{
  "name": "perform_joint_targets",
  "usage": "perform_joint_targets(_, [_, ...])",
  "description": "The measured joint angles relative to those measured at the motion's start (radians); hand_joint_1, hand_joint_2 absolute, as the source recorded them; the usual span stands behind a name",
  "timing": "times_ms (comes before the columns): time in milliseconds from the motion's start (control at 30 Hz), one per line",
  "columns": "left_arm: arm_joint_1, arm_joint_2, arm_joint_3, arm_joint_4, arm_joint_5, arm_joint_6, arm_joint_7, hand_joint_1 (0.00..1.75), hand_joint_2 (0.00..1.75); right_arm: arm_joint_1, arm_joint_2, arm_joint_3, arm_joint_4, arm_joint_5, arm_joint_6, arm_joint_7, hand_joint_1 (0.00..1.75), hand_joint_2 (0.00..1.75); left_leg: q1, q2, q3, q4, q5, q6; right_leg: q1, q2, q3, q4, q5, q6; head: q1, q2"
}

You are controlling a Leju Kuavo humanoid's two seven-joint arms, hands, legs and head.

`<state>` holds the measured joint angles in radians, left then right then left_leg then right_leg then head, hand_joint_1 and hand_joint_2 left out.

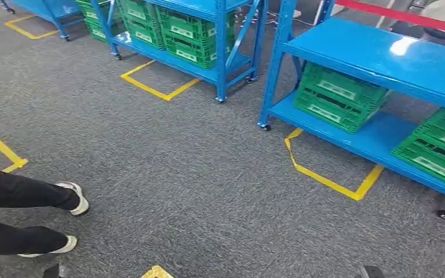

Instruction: Take the parts from the cabinet and place them on the table.

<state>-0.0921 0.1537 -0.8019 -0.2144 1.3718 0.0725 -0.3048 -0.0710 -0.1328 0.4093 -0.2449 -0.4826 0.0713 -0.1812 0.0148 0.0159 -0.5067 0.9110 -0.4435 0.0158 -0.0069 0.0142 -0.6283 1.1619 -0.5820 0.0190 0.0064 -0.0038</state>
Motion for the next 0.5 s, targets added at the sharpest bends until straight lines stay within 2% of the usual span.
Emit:
perform_joint_targets(33, [0.001,0.0,0.0,0.0,0.0,0.0,0.0,0.0,0.0,0.001,0.0,0.001,0.0,-0.003,0.001,0.001,0.0,0.0,-0.002,0.013,0.0,0.001,-0.001,0.0,-0.003,-0.004,-0.039,0.084,-0.032,0.005,0.002,0.0])
perform_joint_targets(67, [0.001,0.0,0.0,0.0,0.0,-0.001,0.0,0.0,0.0,0.002,0.001,0.004,0.001,-0.005,0.003,0.004,0.0,0.0,-0.002,0.025,0.001,0.001,-0.003,-0.002,-0.007,-0.006,-0.056,0.121,-0.036,0.01,0.005,0.0])
perform_joint_targets(100, [0.001,0.0,0.0,0.0,0.0,-0.001,0.0,0.0,0.0,0.003,0.001,0.007,0.001,-0.008,0.003,0.007,0.0,0.0,-0.001,0.034,0.003,0.001,-0.005,-0.004,-0.01,-0.007,-0.047,0.106,-0.017,0.013,0.008,0.0])
perform_joint_targets(133, [0.001,0.0,0.0,0.0,-0.002,-0.003,0.001,0.0,0.0,0.004,0.002,0.01,0.002,-0.009,0.0,0.009,0.0,0.0,0.001,0.045,0.006,0.002,-0.008,-0.008,-0.013,-0.011,-0.016,0.044,0.022,0.016,0.013,0.0])
perform_joint_targets(167, [0.001,-0.001,0.0,0.0,-0.005,-0.005,0.004,0.0,0.0,0.004,0.002,0.011,0.003,-0.01,-0.001,0.01,0.0,0.0,0.003,0.056,0.011,0.003,-0.012,-0.012,-0.015,-0.022,0.031,-0.044,0.068,0.019,0.015,0.0])
perform_joint_targets(200, [0.001,-0.001,0.0,0.0,-0.009,-0.007,0.007,0.0,0.0,0.003,0.002,0.013,0.003,-0.013,-0.003,0.01,0.0,0.0,0.004,0.067,0.018,0.005,-0.018,-0.019,-0.016,-0.052,0.091,-0.156,0.118,0.02,0.021,0.0])
perform_joint_targets(233, [0.001,0.003,0.0,0.0,-0.011,-0.007,0.01,0.0,0.0,0.001,0.007,0.015,0.003,-0.016,-0.007,0.01,0.0,0.0,0.0,0.074,0.023,0.006,-0.022,-0.025,-0.008,-0.097,0.116,-0.204,0.105,0.021,0.031,0.0])
perform_joint_targets(267, [0.0,0.003,0.0,0.0,-0.011,-0.007,0.01,0.0,0.0,-0.001,0.008,0.015,0.004,-0.019,-0.011,0.01,0.0,0.0,-0.005,0.083,0.022,0.013,-0.026,-0.032,-0.005,-0.083,0.12,-0.208,0.11,0.004,0.036,0.0])
perform_joint_targets(333, [-0.004,0.005,0.0,0.0,-0.012,-0.007,0.011,0.0,0.0,0.001,0.012,0.015,0.005,-0.02,-0.012,0.013,0.0,0.0,-0.006,0.102,0.025,0.012,-0.024,-0.037,-0.001,-0.062,0.114,-0.203,0.11,-0.006,0.022,0.0])
perform_joint_targets(367, [-0.006,0.005,0.0,0.0,-0.012,-0.007,0.012,0.0,0.0,0.003,0.013,0.015,0.007,-0.02,-0.013,0.014,0.0,0.0,-0.005,0.11,0.026,0.01,-0.023,-0.041,0.0,-0.052,0.111,-0.202,0.11,-0.012,0.02,0.0])
perform_joint_targets(400, [-0.007,0.005,0.0,0.0,-0.012,-0.007,0.013,0.0,0.0,0.004,0.014,0.016,0.008,-0.022,-0.013,0.013,0.0,0.0,-0.002,0.115,0.026,0.013,-0.032,-0.05,-0.005,-0.04,0.117,-0.21,0.116,-0.023,0.021,0.0])
perform_joint_targets(433, [-0.007,0.005,0.0,0.0,-0.013,-0.007,0.014,0.0,0.0,0.005,0.017,0.016,0.008,-0.025,-0.013,0.01,0.0,0.0,0.003,0.069,0.025,0.034,-0.049,-0.056,-0.006,-0.035,0.117,-0.211,0.118,-0.026,0.017,0.0])
perform_joint_targets(467, [-0.007,0.005,0.0,0.0,-0.015,-0.007,0.014,0.0,0.0,0.002,0.017,0.016,0.009,-0.031,-0.016,0.005,0.0,0.0,0.003,0.022,-0.009,0.098,-0.09,-0.057,-0.007,-0.03,0.114,-0.212,0.12,-0.031,0.005,0.0])
perform_joint_targets(500, [-0.007,0.007,0.0,0.0,-0.017,-0.006,0.013,0.0,0.0,-0.001,0.019,0.016,0.009,-0.038,-0.018,-0.002,0.0,0.0,0.003,0.003,-0.063,0.2,-0.137,-0.057,-0.006,-0.02,0.111,-0.212,0.121,-0.036,-0.009,0.0])
